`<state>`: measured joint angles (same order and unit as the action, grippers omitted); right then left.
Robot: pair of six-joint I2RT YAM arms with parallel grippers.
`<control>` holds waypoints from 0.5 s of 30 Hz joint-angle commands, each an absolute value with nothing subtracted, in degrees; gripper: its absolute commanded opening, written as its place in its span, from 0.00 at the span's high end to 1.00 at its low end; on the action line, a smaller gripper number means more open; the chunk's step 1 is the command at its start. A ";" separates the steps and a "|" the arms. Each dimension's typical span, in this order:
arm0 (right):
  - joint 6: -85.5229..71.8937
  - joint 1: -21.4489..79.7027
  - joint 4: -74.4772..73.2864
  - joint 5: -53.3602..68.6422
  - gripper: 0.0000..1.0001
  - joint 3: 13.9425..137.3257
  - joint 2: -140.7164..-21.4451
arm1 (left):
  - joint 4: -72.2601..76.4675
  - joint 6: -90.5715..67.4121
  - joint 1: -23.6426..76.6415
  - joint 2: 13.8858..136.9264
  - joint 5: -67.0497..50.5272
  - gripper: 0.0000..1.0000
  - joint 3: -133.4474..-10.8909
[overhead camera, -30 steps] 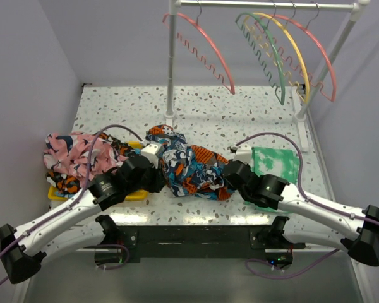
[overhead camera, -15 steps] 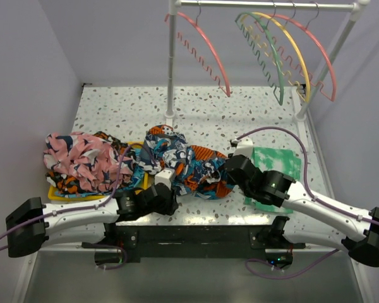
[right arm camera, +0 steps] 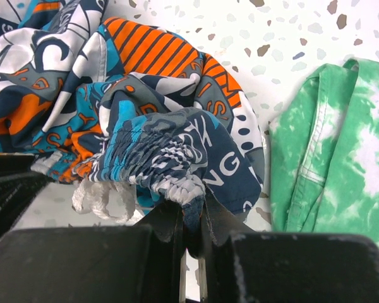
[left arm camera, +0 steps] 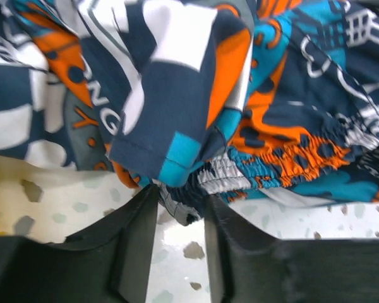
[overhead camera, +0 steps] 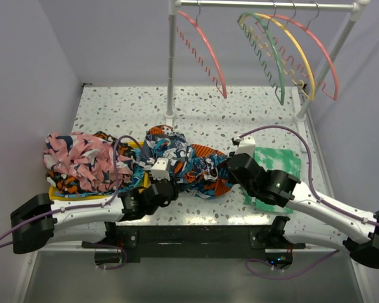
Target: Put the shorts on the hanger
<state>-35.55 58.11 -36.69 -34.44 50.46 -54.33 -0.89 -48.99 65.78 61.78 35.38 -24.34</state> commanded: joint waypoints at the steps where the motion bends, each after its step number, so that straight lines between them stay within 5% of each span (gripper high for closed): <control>1: -35.60 58.01 -36.83 -33.58 1.00 52.29 -52.03 | -3.42 -50.19 65.66 63.28 46.57 0.64 -29.61; 5: -35.33 58.01 -36.91 -32.96 1.00 52.03 -51.15 | -2.99 -48.70 64.69 65.65 47.46 0.75 -31.02; 8: -34.54 58.01 -37.96 -33.57 1.00 53.08 -50.19 | -4.21 -44.83 64.16 65.48 46.49 1.00 -34.00; 15: -29.36 58.01 -43.06 -39.90 1.00 63.88 -47.81 | -18.17 -29.98 63.55 62.66 42.02 1.00 -60.66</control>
